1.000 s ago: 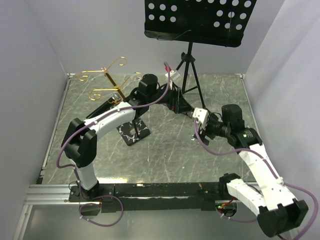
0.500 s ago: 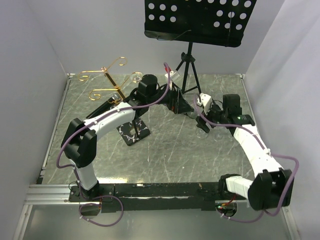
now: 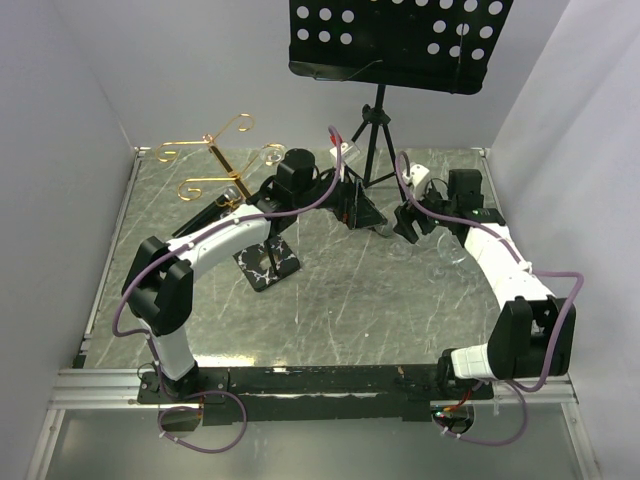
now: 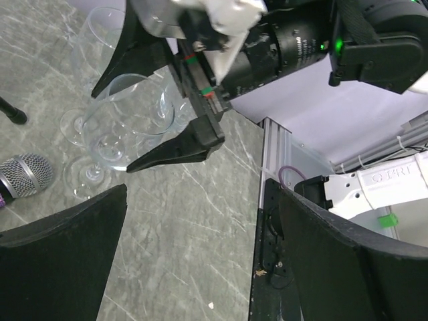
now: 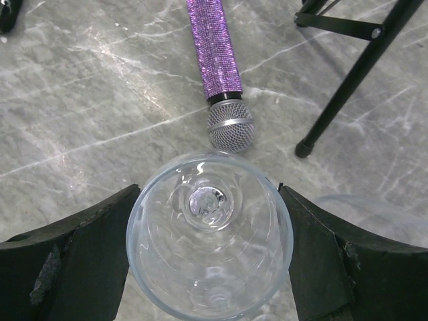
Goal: Take the wine glass off the wine glass rack
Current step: Place the wine glass at the center of the board.
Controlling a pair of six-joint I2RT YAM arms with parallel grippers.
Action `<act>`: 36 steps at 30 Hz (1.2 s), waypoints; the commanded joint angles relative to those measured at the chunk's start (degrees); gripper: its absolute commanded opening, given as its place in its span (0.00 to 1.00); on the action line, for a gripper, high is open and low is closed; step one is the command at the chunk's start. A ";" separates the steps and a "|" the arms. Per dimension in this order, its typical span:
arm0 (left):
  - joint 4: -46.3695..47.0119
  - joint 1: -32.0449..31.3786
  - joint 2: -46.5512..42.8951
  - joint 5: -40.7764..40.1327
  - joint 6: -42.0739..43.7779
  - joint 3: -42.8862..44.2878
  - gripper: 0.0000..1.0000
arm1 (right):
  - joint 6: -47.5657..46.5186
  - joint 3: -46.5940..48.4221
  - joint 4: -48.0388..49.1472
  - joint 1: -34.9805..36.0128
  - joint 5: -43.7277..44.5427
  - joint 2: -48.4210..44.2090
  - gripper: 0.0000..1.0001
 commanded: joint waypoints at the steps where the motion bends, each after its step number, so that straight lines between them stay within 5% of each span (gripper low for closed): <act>1: -0.19 0.37 -3.01 -0.73 1.86 0.87 0.99 | 2.55 4.23 3.84 -0.35 -3.13 1.33 0.45; 8: -0.63 0.81 -3.19 -1.35 2.21 0.60 0.99 | 1.94 5.82 2.26 -0.27 -1.55 4.41 0.49; 15: -0.81 0.81 -3.27 -1.08 2.74 0.87 0.99 | 3.78 5.56 1.73 -0.35 -1.90 3.45 0.70; 18: -0.72 0.72 -3.36 -0.73 2.92 0.87 0.99 | 5.02 5.38 1.91 -0.35 -1.81 1.96 1.00; 32: 0.77 0.63 -4.59 1.37 3.88 1.22 0.99 | 12.74 7.40 -0.20 -0.09 -2.96 -7.18 1.00; 36: -5.79 -0.94 -5.82 2.00 13.26 5.16 1.00 | 15.99 9.15 -0.20 -0.09 -0.59 -9.55 1.00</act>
